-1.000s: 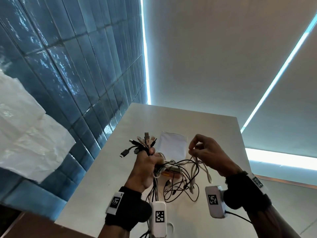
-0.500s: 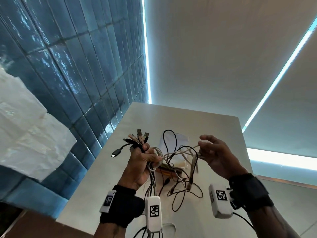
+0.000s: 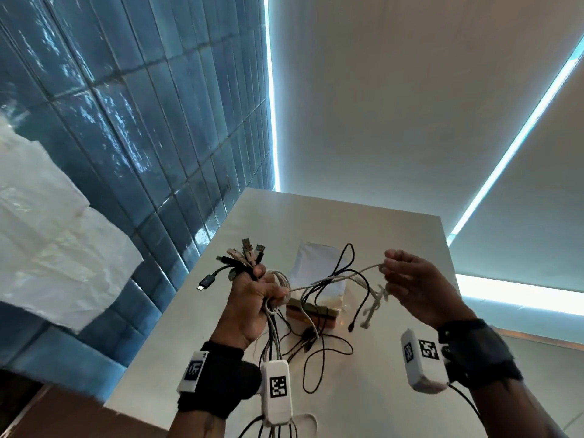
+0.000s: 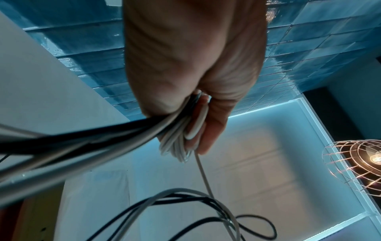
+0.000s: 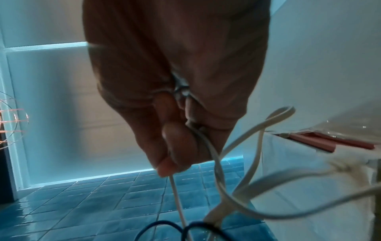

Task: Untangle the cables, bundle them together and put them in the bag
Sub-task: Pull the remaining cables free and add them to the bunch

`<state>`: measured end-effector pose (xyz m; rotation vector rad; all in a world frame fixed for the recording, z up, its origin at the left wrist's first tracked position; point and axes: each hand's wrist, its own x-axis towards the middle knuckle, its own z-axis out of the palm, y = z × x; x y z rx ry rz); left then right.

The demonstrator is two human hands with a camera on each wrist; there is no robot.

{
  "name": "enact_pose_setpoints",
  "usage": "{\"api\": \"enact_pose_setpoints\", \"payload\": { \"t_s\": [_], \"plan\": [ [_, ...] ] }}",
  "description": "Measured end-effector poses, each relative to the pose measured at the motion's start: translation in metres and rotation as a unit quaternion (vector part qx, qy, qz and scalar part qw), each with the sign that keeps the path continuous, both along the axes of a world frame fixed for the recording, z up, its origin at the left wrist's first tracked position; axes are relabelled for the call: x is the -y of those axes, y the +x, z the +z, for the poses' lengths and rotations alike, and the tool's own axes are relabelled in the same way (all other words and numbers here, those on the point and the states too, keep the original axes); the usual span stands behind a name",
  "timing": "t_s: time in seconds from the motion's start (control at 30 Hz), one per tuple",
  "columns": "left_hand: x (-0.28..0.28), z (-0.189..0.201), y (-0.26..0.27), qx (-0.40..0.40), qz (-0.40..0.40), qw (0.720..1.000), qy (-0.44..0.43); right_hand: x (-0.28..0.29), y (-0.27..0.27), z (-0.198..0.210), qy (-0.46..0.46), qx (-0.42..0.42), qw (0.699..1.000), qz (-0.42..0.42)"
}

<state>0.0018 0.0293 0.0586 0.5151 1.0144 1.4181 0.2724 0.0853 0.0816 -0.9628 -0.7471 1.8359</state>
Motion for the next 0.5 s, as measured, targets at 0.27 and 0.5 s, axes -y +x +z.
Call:
{"api": "enact_pose_setpoints", "payload": {
  "t_s": [0.27,0.5],
  "plan": [
    [-0.001,-0.003,0.004,-0.067,-0.003,0.998,0.011,0.0,0.03,0.005,0.111,0.327,0.915,0.208],
    [-0.004,-0.009,0.007,-0.112,0.006,0.993,0.022,-0.003,0.044,-0.007,0.113,0.412,0.88,0.21]
  ]
}}
